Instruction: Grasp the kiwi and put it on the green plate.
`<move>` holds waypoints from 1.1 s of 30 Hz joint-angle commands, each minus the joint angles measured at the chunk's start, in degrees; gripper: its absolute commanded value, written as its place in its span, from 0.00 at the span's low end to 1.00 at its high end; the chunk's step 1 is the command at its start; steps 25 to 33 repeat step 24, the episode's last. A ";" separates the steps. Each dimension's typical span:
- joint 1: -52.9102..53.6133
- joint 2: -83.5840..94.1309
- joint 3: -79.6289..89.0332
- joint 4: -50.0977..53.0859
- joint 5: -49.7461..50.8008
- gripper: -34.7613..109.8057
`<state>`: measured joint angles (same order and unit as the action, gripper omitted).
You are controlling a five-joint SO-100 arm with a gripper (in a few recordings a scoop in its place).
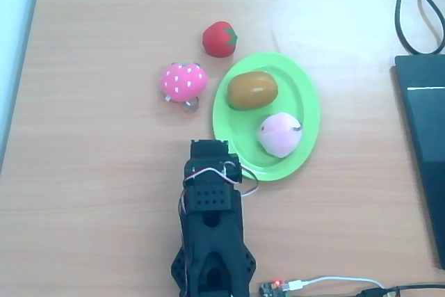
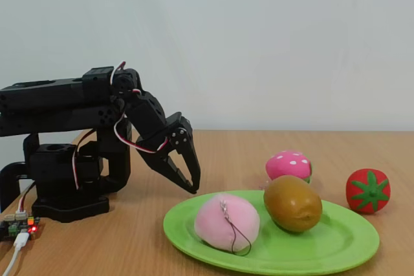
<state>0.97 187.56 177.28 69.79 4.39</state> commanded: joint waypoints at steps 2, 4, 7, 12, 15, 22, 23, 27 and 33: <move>0.26 1.14 0.44 1.05 0.62 0.18; 0.26 1.14 0.44 1.05 0.62 0.18; -0.44 1.14 0.44 1.05 0.26 0.18; -0.35 1.14 0.44 1.05 0.26 0.18; -0.35 1.14 0.44 1.05 0.18 0.18; -0.18 1.14 0.44 1.05 0.35 0.18; -0.18 1.14 0.44 1.05 0.35 0.18; -0.18 1.14 0.44 1.05 0.35 0.18; -0.18 1.14 0.44 1.05 0.35 0.18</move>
